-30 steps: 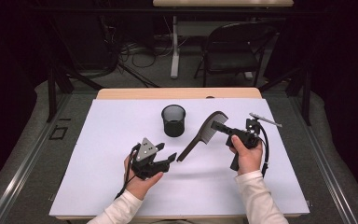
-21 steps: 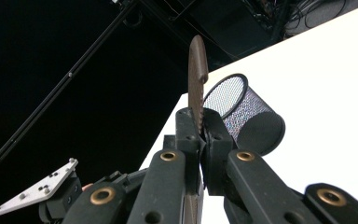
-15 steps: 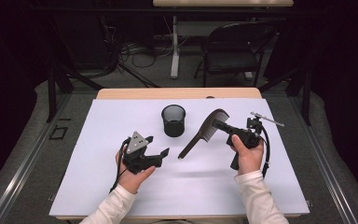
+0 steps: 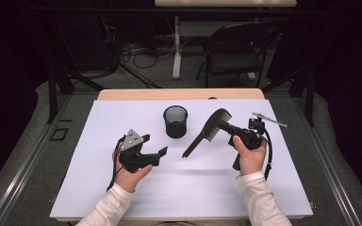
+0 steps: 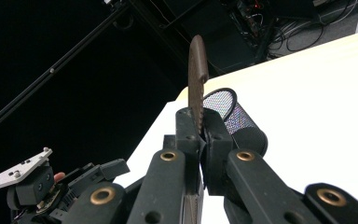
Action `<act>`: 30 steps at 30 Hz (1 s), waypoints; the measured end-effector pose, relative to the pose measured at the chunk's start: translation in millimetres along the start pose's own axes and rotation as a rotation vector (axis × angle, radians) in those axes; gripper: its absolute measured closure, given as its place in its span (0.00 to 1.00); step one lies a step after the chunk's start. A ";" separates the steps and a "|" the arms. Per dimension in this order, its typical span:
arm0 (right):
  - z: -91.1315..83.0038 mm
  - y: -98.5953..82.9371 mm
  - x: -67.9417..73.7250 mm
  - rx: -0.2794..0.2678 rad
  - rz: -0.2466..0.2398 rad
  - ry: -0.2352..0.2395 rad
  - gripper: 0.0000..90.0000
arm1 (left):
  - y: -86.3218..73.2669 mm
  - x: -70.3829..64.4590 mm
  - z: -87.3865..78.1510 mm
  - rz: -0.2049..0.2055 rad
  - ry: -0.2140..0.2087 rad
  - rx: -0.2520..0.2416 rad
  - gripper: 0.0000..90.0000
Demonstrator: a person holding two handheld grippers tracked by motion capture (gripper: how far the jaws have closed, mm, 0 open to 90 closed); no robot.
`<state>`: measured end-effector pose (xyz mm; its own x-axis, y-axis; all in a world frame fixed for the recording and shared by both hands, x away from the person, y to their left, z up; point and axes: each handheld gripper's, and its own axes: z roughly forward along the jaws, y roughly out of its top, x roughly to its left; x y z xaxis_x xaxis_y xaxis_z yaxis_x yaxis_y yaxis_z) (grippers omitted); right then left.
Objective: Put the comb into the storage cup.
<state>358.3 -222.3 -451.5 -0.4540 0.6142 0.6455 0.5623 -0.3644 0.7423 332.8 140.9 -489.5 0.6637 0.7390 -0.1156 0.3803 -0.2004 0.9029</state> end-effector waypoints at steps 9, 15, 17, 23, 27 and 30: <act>-3.0 1.4 2.6 -0.032 -0.015 0.000 0.98 | 0.8 2.9 -6.0 0.000 0.002 -0.011 0.18; -1.6 1.8 3.9 -0.037 -0.030 -0.012 0.98 | -0.1 2.4 -10.1 0.021 -0.008 -0.028 0.18; -1.1 1.8 4.4 -0.036 -0.034 -0.018 0.98 | 0.1 2.6 -11.0 0.021 0.003 -0.028 0.18; -1.6 1.0 5.6 -0.041 -0.058 -0.032 0.98 | -0.3 5.8 -11.3 -0.001 0.004 -0.018 0.18; -3.5 0.8 7.9 -0.055 -0.080 -0.043 0.98 | 0.3 6.2 -12.8 -0.005 0.004 -0.024 0.18; -4.3 0.2 10.4 -0.063 -0.097 -0.045 0.98 | 1.0 6.6 -14.1 -0.016 0.000 -0.026 0.18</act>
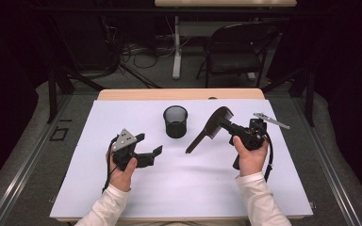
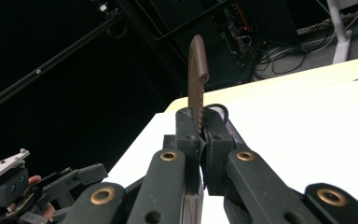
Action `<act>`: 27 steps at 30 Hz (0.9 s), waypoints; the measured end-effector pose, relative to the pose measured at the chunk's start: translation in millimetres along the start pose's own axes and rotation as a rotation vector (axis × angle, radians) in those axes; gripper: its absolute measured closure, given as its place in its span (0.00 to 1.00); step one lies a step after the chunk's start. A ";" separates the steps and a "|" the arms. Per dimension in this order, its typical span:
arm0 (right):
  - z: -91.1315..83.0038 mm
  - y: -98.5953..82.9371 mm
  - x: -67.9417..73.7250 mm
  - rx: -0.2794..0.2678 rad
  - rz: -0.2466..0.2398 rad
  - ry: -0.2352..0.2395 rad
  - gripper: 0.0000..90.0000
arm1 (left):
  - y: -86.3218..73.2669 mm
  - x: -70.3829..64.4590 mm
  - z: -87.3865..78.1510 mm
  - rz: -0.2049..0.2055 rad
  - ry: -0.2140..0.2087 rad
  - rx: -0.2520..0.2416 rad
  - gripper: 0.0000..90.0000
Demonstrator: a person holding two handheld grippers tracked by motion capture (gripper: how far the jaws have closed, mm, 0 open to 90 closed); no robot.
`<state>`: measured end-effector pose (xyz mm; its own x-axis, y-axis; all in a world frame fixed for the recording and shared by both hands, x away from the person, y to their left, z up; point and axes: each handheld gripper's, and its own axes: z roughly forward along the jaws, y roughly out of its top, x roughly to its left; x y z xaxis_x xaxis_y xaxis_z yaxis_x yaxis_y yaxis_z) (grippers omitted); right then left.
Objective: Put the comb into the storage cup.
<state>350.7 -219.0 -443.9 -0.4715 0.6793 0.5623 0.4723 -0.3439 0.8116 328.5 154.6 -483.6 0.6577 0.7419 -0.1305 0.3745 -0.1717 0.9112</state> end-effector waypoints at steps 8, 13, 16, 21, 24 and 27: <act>4.5 1.6 9.7 -0.007 -0.070 -0.022 0.98 | 0.7 2.2 -4.7 0.001 0.007 0.003 0.18; 17.5 2.5 11.1 0.032 -0.087 -0.035 0.98 | -1.5 4.6 -4.9 -0.010 0.014 0.014 0.18; 24.1 3.4 11.6 0.052 -0.107 -0.049 0.98 | -1.9 5.7 -6.3 -0.011 0.015 0.017 0.18; 30.8 7.9 10.5 0.070 -0.106 -0.060 0.98 | -2.4 7.3 -7.7 -0.026 0.018 0.017 0.18; 32.8 11.7 9.7 0.069 -0.104 -0.065 0.98 | -2.4 8.2 -8.3 -0.030 0.020 0.013 0.18; 33.3 16.2 9.4 0.064 -0.090 -0.064 0.98 | -2.3 8.9 -8.5 -0.031 0.020 0.014 0.18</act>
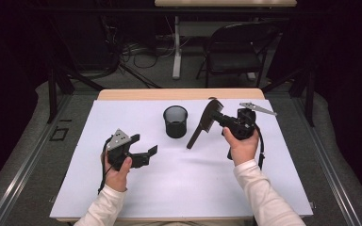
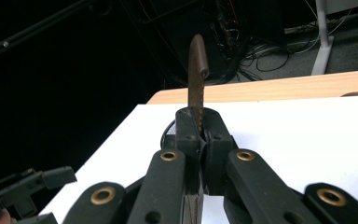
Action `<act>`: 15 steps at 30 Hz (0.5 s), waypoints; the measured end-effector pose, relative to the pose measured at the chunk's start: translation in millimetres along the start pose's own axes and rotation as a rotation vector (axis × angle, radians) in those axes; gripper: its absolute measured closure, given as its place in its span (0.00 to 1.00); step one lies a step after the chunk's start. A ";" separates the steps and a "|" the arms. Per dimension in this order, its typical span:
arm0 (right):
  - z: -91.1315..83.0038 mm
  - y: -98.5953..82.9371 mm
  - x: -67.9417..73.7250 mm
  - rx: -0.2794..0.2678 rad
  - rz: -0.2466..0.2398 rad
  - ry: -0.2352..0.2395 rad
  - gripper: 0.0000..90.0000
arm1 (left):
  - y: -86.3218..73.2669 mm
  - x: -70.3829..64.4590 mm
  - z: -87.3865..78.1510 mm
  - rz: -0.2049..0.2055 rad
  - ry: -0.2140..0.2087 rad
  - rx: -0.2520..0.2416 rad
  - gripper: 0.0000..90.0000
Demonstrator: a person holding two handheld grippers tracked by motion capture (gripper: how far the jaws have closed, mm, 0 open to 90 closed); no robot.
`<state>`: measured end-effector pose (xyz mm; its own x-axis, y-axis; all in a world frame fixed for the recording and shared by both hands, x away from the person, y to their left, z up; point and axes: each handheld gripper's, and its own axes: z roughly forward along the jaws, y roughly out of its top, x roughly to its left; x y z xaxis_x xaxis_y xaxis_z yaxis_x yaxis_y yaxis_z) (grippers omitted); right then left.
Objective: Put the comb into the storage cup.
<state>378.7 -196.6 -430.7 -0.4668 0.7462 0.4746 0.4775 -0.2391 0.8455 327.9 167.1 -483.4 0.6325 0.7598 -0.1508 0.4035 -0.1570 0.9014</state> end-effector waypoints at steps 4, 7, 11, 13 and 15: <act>1.8 4.5 0.9 -0.009 0.007 0.005 0.98 | 0.1 0.2 -0.1 -0.002 0.000 -0.001 0.18; 3.0 7.3 3.1 -0.007 -0.004 0.001 0.98 | 0.2 0.3 -0.1 -0.004 0.000 -0.003 0.18; 5.2 12.2 4.8 -0.009 -0.002 0.002 0.98 | 0.3 0.3 -0.3 -0.003 0.001 -0.004 0.18; 6.3 14.7 5.4 -0.009 0.001 0.002 0.98 | 0.5 0.4 -0.7 -0.002 -0.001 -0.004 0.18; 7.2 17.1 6.2 -0.011 -0.003 0.001 0.98 | 0.4 0.7 -0.8 -0.001 -0.001 -0.008 0.18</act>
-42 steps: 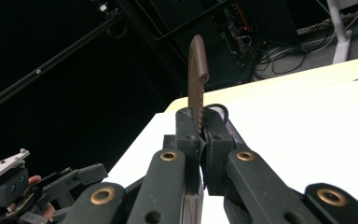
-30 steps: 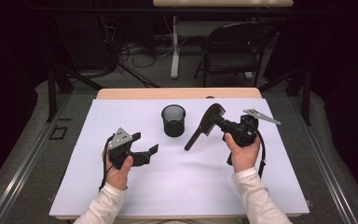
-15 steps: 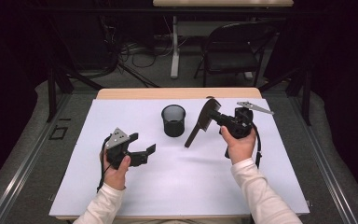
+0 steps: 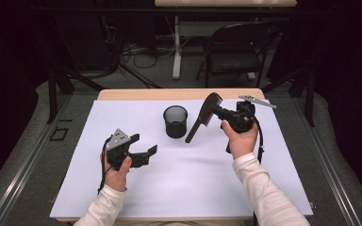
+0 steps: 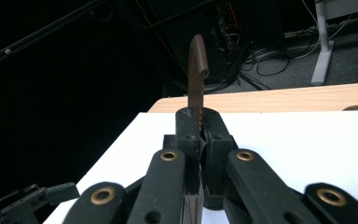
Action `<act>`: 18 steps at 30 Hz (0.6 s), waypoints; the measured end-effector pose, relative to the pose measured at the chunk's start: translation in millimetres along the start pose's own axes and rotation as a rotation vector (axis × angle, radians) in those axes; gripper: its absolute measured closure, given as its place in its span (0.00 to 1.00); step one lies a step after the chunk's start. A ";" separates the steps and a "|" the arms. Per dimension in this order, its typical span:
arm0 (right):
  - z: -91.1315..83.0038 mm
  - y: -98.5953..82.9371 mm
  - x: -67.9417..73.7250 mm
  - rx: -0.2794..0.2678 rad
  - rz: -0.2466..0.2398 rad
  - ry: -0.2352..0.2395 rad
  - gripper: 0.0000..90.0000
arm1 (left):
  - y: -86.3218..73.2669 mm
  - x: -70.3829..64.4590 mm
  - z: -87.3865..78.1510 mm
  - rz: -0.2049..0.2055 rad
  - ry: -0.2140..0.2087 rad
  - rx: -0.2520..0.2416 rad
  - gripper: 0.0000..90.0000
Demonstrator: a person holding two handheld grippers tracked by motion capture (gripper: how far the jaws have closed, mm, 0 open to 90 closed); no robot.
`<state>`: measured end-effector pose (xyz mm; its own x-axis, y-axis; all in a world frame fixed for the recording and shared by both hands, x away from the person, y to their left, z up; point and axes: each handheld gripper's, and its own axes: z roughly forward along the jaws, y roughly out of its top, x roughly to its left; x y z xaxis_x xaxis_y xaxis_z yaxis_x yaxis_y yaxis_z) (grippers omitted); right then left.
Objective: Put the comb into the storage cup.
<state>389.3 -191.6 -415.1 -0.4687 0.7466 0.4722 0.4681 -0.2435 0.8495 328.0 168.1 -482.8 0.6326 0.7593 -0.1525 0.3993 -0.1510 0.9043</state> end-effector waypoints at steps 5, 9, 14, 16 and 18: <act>2.4 8.0 2.5 0.004 -0.006 -0.002 0.98 | 0.0 0.2 -0.1 -0.002 0.001 -0.002 0.18; 4.6 16.5 4.6 -0.003 -0.013 -0.011 0.98 | -0.1 0.0 0.2 -0.003 0.000 -0.001 0.18; 8.1 28.8 6.0 -0.008 -0.006 -0.023 0.98 | 0.0 0.0 0.1 -0.003 -0.002 -0.002 0.18; 9.4 32.7 7.5 -0.012 -0.015 -0.027 0.98 | 0.1 0.3 0.1 -0.004 -0.003 -0.004 0.18; 10.4 35.9 8.8 -0.012 -0.023 -0.031 0.98 | 0.1 0.6 0.1 -0.007 -0.002 -0.004 0.18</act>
<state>409.8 -187.3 -382.9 -0.4556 0.7707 0.4455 0.4488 -0.2334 0.8626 328.5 168.4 -482.8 0.6312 0.7589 -0.1601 0.4013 -0.1429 0.9047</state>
